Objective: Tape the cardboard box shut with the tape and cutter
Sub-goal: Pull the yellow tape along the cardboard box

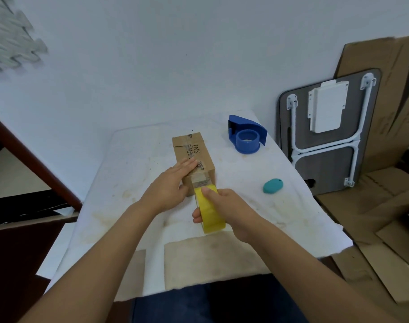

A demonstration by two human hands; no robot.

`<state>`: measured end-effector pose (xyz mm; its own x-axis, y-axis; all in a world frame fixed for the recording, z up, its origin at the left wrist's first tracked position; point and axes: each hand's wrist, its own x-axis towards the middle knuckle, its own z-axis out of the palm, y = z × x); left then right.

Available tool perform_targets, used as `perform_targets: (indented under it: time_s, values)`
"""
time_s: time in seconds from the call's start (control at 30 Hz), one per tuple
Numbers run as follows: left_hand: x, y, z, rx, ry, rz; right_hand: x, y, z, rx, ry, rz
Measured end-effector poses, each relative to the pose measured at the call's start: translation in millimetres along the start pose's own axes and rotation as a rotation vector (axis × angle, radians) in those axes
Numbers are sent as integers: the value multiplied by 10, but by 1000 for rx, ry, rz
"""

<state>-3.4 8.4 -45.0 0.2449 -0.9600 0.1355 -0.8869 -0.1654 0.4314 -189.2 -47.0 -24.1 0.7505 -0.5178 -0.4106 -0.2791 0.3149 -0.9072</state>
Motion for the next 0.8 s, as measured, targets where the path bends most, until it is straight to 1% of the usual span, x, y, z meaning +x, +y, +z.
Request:
perform_targets:
  time_s: [0.07,0.13,0.2,0.27,0.33,0.4,0.47,0.6,0.67,0.73,0.8]
  values:
    - [15,45,-62,-116,10,-50,7,12,8,1,-7,15]
    - [35,92,-53,-224,112,-113,19,28,28,8,-13,25]
    - [61,143,-12,-275,227,-178,30,33,36,13,-26,35]
    - [98,153,36,-292,303,-182,24,20,18,25,-46,53]
    - [119,119,74,-251,352,-132,-8,-6,0,46,-85,55]
    - [124,78,116,-165,362,-104,-20,-25,-13,84,-123,44]
    - [108,70,167,-109,361,-84,-34,-32,-13,132,-133,41]
    - [97,55,210,25,375,-8,-2,3,-25,124,-128,13]
    - [94,16,222,100,358,13,54,38,-19,30,-75,7]
    - [77,-10,248,170,348,29,132,58,-37,-209,63,12]
    - [62,-2,259,220,360,35,153,25,-117,-428,220,-41]
